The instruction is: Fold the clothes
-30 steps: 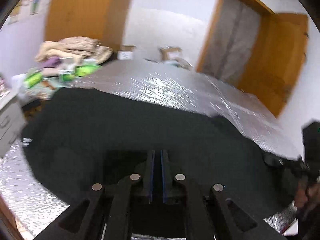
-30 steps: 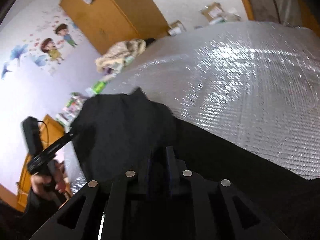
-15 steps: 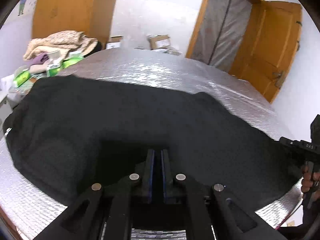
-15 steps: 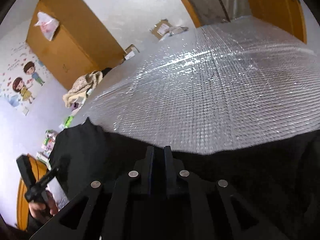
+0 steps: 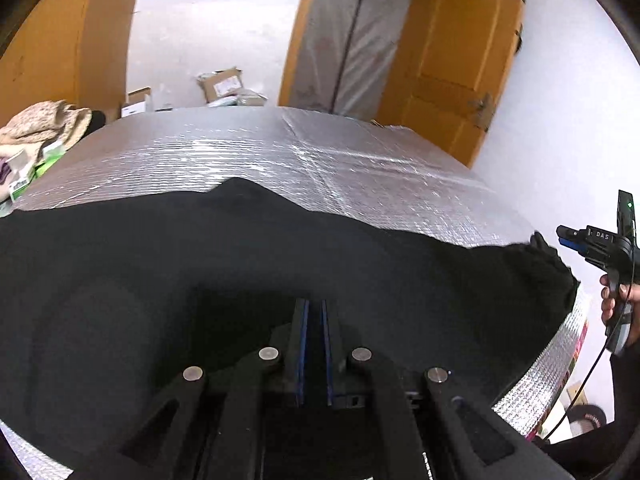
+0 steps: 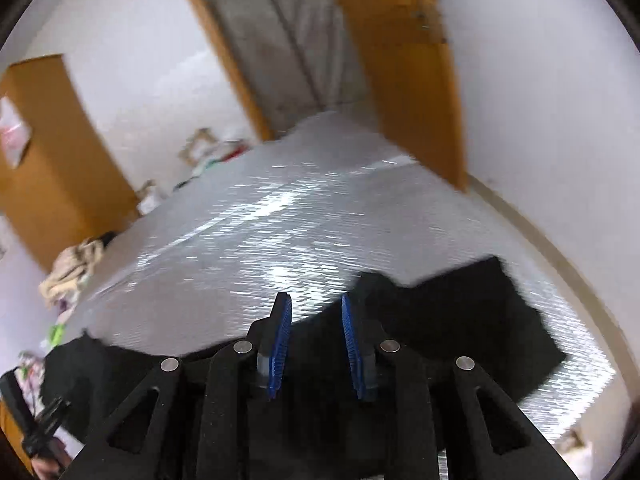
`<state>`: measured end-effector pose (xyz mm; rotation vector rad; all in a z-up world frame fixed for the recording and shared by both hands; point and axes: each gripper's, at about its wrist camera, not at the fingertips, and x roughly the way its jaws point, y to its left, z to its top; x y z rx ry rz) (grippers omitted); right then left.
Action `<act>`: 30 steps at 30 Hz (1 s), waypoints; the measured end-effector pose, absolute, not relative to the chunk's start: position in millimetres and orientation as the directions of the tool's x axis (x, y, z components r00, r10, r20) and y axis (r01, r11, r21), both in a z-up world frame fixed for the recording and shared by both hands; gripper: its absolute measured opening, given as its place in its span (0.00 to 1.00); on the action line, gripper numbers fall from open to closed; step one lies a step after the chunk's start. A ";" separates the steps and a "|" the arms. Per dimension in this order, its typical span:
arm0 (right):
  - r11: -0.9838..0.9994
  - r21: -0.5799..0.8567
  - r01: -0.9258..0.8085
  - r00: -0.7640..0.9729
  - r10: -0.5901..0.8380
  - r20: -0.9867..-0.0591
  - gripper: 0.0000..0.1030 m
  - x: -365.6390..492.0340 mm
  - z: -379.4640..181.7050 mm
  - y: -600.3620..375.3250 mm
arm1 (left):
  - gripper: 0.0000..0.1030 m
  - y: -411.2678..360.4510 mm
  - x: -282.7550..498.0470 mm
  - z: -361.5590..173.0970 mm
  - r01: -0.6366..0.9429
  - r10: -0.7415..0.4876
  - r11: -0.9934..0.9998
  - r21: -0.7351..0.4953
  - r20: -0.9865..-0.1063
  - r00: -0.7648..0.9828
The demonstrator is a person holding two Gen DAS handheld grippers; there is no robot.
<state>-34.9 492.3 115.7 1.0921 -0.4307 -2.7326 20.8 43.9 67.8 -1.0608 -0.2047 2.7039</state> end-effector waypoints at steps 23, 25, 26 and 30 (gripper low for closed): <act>-0.956 0.292 -0.035 -0.729 -0.176 -0.662 0.00 -9.8 102.7 522.4 | 0.05 65.0 9.8 62.5 -0.202 0.265 -0.964 -0.173 -0.683 -0.681; -0.952 0.302 -0.046 -0.729 -0.175 -0.662 0.01 0.0 105.1 530.8 | 0.05 67.0 7.6 61.4 -0.211 0.272 -0.962 -0.173 -0.686 -0.675; -0.951 0.309 -0.032 -0.724 -0.190 -0.663 0.04 3.4 106.0 530.7 | 0.05 67.6 6.1 60.8 -0.215 0.276 -0.961 -0.175 -0.688 -0.672; -0.950 0.308 0.051 -0.714 -0.250 -0.653 0.24 -0.3 111.3 508.5 | 0.05 70.3 3.4 60.4 -0.229 0.284 -0.958 -0.173 -0.687 -0.669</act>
